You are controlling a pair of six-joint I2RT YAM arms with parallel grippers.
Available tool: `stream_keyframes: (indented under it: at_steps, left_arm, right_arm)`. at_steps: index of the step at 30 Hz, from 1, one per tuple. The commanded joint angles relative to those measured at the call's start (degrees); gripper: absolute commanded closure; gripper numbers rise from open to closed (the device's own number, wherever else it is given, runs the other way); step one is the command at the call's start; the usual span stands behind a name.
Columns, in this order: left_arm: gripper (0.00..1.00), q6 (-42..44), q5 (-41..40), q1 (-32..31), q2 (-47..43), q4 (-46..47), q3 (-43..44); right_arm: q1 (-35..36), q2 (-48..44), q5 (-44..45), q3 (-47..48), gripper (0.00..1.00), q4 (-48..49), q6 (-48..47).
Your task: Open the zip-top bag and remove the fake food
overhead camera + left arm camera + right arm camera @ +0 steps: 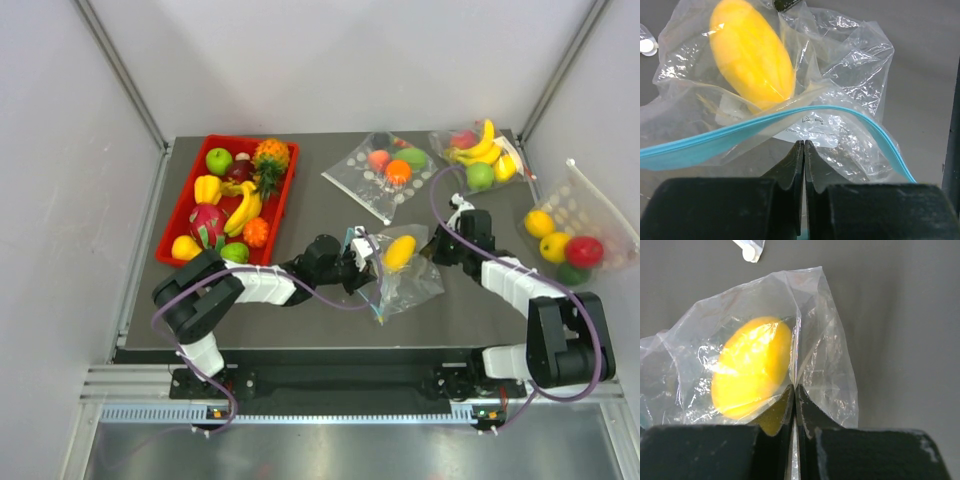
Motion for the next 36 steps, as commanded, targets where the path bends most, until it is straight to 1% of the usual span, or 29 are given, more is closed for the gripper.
stream_keyframes:
  at_steps: [1,2,3,4,6,7,9,10,12,15,20,24,27,29,30,32,33,35,36]
  left_arm:
    - [0.93,-0.9,0.4,-0.6,-1.3,4.6,-0.6]
    - [0.9,-0.9,0.0,-0.7,-0.1,5.2,-0.3]
    - [0.83,-2.8,-0.8,-0.8,0.4,5.9,-0.1]
    - [0.82,-3.1,-1.2,-0.8,0.9,6.9,-0.1]
    - [0.81,-3.7,-2.5,-0.8,2.2,9.6,-0.2]
    - [0.78,-3.8,-3.4,-0.8,3.1,10.3,-0.1]
    - [0.76,-3.4,-4.2,-0.8,3.7,10.6,0.1]
    - [0.76,-3.3,-4.5,-0.8,4.3,10.7,0.2]
    - [0.75,-3.1,-4.6,-0.8,4.4,11.2,0.1]
    - [0.75,-3.1,-4.8,-0.8,4.7,12.0,-0.3]
    - [0.74,-3.1,-4.7,-0.8,5.6,12.6,0.0]
    - [0.72,-3.4,-4.8,-0.8,6.3,14.0,-0.2]
    - [0.69,-3.7,-4.7,-0.8,6.6,15.0,-0.3]
    - [0.67,-3.7,-4.6,-0.8,6.8,15.4,-0.2]
    - [0.65,-3.7,-4.5,-0.8,7.0,15.5,0.0]
    - [0.62,-3.6,-4.4,-0.8,7.3,15.6,0.2]
    - [0.62,-3.6,-4.3,-0.8,7.5,15.7,0.3]
    - [0.59,-3.5,-4.6,-0.8,7.8,16.0,0.5]
    - [0.59,-3.5,-4.6,-0.8,8.1,16.1,0.7]
  right_arm:
    - [-0.7,-3.0,-1.5,-0.7,0.98,1.2,-1.1]
    - [-0.7,-3.8,-2.0,-0.7,0.91,0.9,-1.0]
    - [-0.7,-4.2,-3.1,-0.5,0.82,0.6,-1.5]
    - [-0.7,-4.6,-3.3,-0.3,0.56,0.6,-1.7]
    - [-0.7,-6.8,-3.3,-0.2,0.38,-1.5,-2.1]
    - [-0.7,-7.8,-3.2,0.0,0.24,-2.2,-2.4]
    - [-0.7,-10.1,-2.8,1.4,0.16,-3.1,-2.9]
    - [-0.7,-10.7,-2.7,2.0,0.07,-3.7,-2.9]
    - [-0.7,-10.8,-2.8,4.1,0.05,-3.7,-2.6]
    - [-0.7,-7.4,-2.8,6.5,0.03,-3.0,-1.8]
    - [-0.4,1.0,-5.1,7.5,0.03,3.3,0.1]
    - [1.3,5.9,-4.8,8.5,0.03,5.4,1.3]
    - [3.1,8.8,-3.7,8.1,0.08,6.5,1.7]
    - [3.6,10.3,-3.8,7.5,0.28,7.8,2.1]
    - [3.7,10.8,-3.8,6.9,0.46,8.6,2.5]
    - [4.0,11.8,-3.7,6.6,0.57,8.8,2.5]
    - [4.0,12.0,-3.4,6.4,0.67,8.8,2.5]
    - [4.0,12.5,-3.2,6.1,0.78,8.9,2.3]
    - [4.0,12.5,-2.9,5.9,0.89,8.6,2.1]
